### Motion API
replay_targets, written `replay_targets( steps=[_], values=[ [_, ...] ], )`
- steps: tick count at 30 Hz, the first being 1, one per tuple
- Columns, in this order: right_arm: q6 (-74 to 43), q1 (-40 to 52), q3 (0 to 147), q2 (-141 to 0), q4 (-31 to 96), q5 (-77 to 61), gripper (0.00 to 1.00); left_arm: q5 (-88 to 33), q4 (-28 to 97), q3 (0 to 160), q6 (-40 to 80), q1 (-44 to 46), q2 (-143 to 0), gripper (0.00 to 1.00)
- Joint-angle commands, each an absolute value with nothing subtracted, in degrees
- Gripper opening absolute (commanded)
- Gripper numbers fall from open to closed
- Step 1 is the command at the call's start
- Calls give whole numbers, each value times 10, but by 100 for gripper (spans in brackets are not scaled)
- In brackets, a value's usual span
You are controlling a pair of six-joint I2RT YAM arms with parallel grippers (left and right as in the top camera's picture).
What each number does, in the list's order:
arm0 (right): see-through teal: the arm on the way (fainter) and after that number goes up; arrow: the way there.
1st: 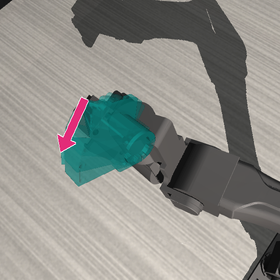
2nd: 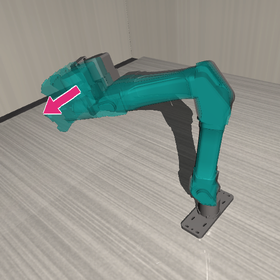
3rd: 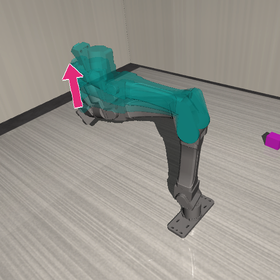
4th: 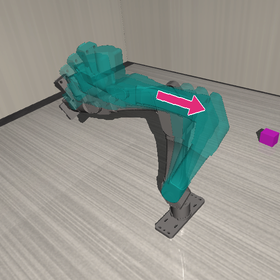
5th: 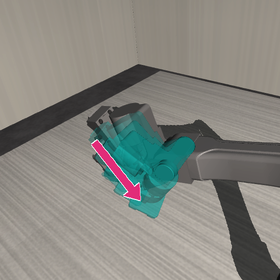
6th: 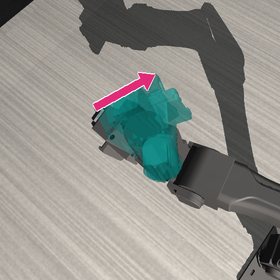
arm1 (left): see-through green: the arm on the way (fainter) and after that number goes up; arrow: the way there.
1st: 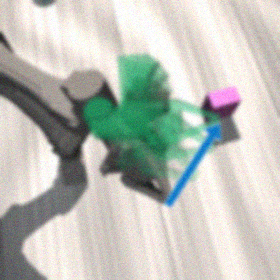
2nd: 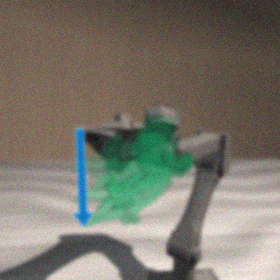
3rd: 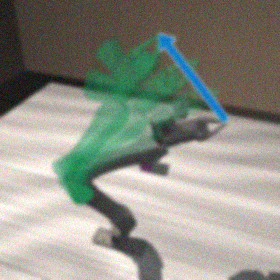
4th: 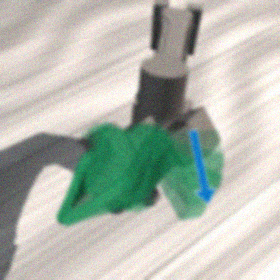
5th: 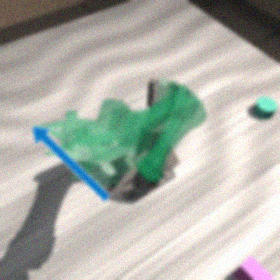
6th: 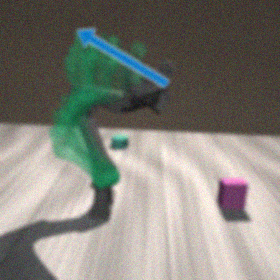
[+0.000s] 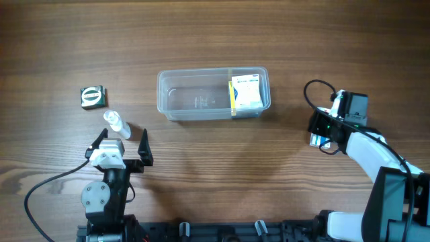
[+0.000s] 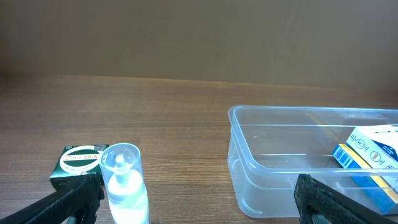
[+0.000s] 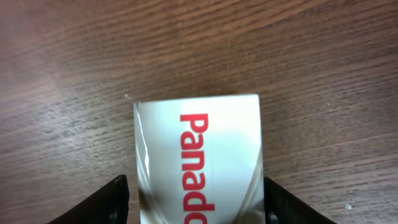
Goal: Pack container
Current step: 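Move right gripper down to white Panadol box and grasp it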
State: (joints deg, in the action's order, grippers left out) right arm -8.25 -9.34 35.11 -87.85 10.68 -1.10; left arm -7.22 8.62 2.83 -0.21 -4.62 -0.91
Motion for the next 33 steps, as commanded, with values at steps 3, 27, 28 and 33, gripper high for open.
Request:
replay_targets(
  steps=[3, 27, 28, 33],
  values=[
    [-58, -74, 355, -887, 142, 85, 66, -79, 86, 25, -13, -50, -9, 100],
    [-61, -74, 448, -886, 207, 10, 43, -79, 86, 25, -13, -50, -9, 100],
    [-61, -74, 455, -885, 211, 4, 42, -79, 86, 25, -13, -50, -9, 100],
    [-62, -72, 509, -870, 250, -60, 42, -79, 86, 25, -13, -50, -9, 100]
  ],
)
